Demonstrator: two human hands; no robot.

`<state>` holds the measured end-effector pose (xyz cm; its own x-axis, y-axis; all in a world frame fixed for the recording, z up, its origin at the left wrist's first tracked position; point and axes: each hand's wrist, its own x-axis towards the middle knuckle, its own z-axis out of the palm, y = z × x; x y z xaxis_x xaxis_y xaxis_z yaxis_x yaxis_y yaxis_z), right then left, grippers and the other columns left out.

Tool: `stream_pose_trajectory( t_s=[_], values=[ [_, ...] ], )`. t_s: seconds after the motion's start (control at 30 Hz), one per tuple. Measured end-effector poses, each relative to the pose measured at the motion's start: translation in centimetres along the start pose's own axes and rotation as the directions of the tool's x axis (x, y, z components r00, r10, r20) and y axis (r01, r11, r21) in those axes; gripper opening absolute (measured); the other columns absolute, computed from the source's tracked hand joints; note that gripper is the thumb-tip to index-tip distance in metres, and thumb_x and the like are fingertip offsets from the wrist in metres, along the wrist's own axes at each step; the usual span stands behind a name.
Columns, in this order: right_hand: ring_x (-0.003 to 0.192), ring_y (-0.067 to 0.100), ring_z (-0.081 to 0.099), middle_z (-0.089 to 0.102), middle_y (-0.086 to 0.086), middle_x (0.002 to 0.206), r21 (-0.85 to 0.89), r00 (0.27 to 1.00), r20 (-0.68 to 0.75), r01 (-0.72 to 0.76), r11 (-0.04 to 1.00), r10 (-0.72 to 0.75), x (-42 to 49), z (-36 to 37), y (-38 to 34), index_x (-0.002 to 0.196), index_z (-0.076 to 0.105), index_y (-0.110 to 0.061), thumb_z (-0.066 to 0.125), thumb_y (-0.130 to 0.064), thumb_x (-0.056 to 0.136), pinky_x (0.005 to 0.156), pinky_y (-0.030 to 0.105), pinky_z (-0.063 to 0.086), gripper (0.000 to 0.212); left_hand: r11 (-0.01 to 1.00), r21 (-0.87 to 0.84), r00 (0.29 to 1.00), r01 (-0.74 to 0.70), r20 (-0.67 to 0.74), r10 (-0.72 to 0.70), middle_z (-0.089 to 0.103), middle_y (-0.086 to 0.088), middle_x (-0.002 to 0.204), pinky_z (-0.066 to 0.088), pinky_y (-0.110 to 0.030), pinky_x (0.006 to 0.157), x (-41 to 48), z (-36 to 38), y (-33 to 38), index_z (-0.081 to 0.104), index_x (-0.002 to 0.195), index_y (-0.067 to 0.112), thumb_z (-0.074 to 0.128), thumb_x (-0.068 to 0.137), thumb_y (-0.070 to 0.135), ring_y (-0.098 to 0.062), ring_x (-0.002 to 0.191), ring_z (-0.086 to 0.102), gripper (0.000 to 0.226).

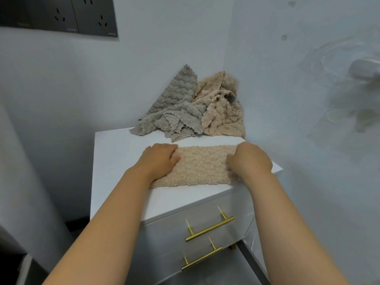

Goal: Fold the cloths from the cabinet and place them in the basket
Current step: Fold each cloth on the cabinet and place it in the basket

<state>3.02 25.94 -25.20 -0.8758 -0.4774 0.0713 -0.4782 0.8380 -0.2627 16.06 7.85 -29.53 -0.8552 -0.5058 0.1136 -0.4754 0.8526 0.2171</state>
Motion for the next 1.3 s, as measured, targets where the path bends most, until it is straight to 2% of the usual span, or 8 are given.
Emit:
stream_pose_trajectory(
  t_s=[0.2, 0.4, 0.53, 0.7, 0.83, 1.0, 1.17, 1.3],
  values=[
    [0.119, 0.029, 0.051, 0.053, 0.007, 0.132, -0.213, 0.960, 0.279, 0.049, 0.976, 0.012, -1.4, 0.0, -1.3, 0.127, 0.051, -0.014, 0.041, -0.064, 0.090, 0.094, 0.038, 0.044, 0.062, 0.997, 0.011, 0.996, 0.080, 0.025, -0.080, 0.060, -0.002, 0.113, 0.046, -0.032, 0.083, -0.7, -2.7, 0.8, 0.058, 0.120, 0.018, 0.055, 0.090, 0.050, -0.021, 0.104, 0.054, 0.044],
    [0.125, 0.027, 0.046, 0.044, 0.007, 0.142, -0.024, 0.947, 0.233, 0.232, 0.972, -0.220, -0.1, 0.7, 1.2, 0.138, 0.041, -0.016, 0.054, -0.027, 0.094, 0.097, 0.035, 0.040, 0.047, 0.912, -0.362, 0.925, 0.193, 0.378, -0.046, 0.071, -0.005, 0.075, 0.050, -0.022, 0.053, -1.9, -5.7, 1.1, 0.070, 0.089, 0.011, 0.057, 0.094, 0.033, -0.017, 0.057, 0.064, 0.026],
    [0.137, 0.023, 0.035, 0.017, 0.002, 0.159, 0.173, 0.936, 0.170, 0.279, 0.945, -0.307, 0.1, 1.7, 1.9, 0.145, 0.035, -0.025, 0.041, 0.003, 0.088, 0.108, 0.032, 0.031, 0.064, 0.927, -0.348, 0.985, 0.137, 0.144, -0.092, 0.072, 0.000, 0.084, 0.050, -0.023, 0.062, -1.4, -4.3, 0.8, 0.069, 0.099, 0.015, 0.053, 0.095, 0.027, -0.012, 0.066, 0.064, 0.020],
    [0.139, 0.027, 0.030, 0.023, 0.008, 0.156, 0.069, 0.970, 0.000, 0.241, 0.968, -0.242, 0.7, 1.8, 1.5, 0.146, 0.033, -0.021, 0.042, -0.011, 0.093, 0.115, 0.043, 0.023, 0.055, 0.954, -0.297, 0.999, 0.047, 0.033, -0.039, 0.061, 0.003, 0.123, 0.040, -0.024, 0.090, -0.7, -2.1, 1.2, 0.062, 0.122, 0.023, 0.052, 0.096, 0.024, -0.014, 0.111, 0.055, 0.028],
    [0.138, 0.026, 0.032, 0.030, 0.006, 0.153, 0.038, 0.920, 0.276, 0.280, 0.959, -0.279, 1.1, 2.1, 1.3, 0.148, 0.028, -0.021, 0.033, -0.049, 0.099, 0.113, 0.046, 0.025, 0.057, 0.947, -0.320, 0.999, 0.019, 0.038, -0.007, 0.052, -0.001, 0.138, 0.034, -0.029, 0.101, -0.3, -0.7, 1.4, 0.053, 0.133, 0.023, 0.045, 0.099, 0.025, -0.018, 0.126, 0.047, 0.035],
    [0.147, 0.021, 0.003, 0.003, 0.002, 0.161, -0.002, 0.872, 0.321, 0.392, 0.920, -0.371, 1.7, 2.9, 1.3, 0.151, 0.017, -0.026, 0.029, -0.048, 0.100, 0.117, 0.051, 0.004, 0.057, 0.890, -0.454, 0.998, -0.049, 0.014, 0.062, 0.037, -0.002, 0.150, 0.026, -0.031, 0.107, -0.2, 0.0, 1.9, 0.034, 0.146, 0.028, 0.041, 0.101, 0.030, -0.020, 0.138, 0.032, 0.045],
    [0.147, 0.021, 0.006, 0.012, 0.000, 0.160, 0.015, 0.892, 0.172, 0.423, 0.906, -0.419, 2.2, 3.5, 1.0, 0.148, 0.028, -0.029, 0.034, -0.040, 0.101, 0.114, 0.056, 0.002, 0.048, 0.986, -0.146, 0.986, -0.076, 0.134, 0.096, 0.008, 0.006, 0.160, 0.006, -0.040, 0.119, 0.0, 1.0, 2.0, 0.023, 0.149, 0.035, 0.034, 0.099, 0.047, -0.022, 0.147, -0.001, 0.052],
    [0.130, 0.028, 0.036, 0.047, 0.008, 0.138, 0.025, 0.891, -0.050, 0.452, 0.892, -0.451, 1.0, 3.4, -0.3, 0.128, 0.054, -0.018, 0.046, -0.035, 0.097, 0.110, 0.046, 0.027, 0.036, 0.981, -0.183, 0.998, -0.059, 0.016, 0.063, 0.025, 0.004, 0.156, 0.012, -0.042, 0.118, 0.4, 1.4, 1.5, 0.041, 0.142, 0.031, 0.039, 0.100, 0.038, -0.024, 0.146, 0.008, 0.042]
  ],
)
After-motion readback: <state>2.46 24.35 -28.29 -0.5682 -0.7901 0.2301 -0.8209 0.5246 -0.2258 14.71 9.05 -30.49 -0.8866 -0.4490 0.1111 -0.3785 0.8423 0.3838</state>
